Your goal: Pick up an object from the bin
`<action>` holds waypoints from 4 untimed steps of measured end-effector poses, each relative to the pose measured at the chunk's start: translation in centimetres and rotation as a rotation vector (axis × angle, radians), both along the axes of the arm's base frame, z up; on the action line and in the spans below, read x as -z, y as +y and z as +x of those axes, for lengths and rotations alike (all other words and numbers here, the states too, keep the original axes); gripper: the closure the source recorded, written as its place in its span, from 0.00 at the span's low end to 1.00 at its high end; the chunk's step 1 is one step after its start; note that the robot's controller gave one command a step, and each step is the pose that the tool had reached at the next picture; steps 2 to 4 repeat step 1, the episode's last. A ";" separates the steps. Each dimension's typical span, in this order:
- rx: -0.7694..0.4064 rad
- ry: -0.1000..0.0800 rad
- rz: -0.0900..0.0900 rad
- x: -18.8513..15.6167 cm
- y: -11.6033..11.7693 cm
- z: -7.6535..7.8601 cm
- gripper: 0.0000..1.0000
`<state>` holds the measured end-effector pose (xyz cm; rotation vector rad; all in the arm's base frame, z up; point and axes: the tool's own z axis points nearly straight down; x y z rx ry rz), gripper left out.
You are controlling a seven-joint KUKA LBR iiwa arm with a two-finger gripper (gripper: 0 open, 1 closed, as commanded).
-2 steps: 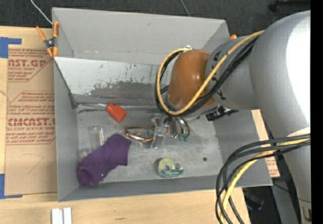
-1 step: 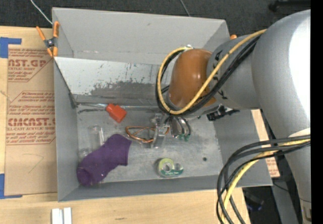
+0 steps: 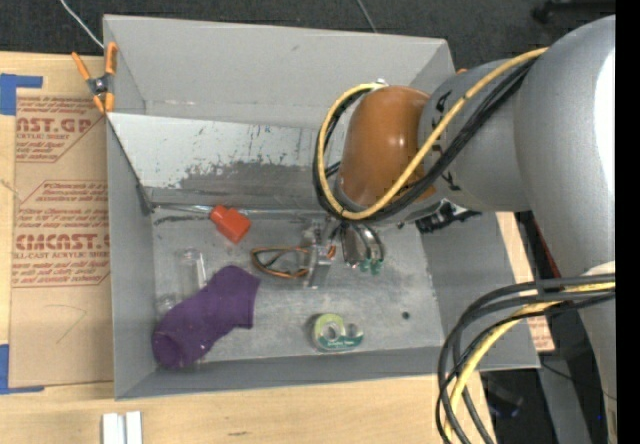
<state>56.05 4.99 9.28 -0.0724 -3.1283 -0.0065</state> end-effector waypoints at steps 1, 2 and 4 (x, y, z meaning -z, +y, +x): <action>0.000 -0.011 0.001 -1.5 0.0 0.3 1.00; 0.000 -0.011 0.001 -1.5 0.0 0.3 1.00; 0.000 -0.011 0.001 -1.5 0.0 0.3 1.00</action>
Offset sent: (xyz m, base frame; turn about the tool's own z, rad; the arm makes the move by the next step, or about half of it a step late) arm 0.0000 0.0000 0.0286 0.0000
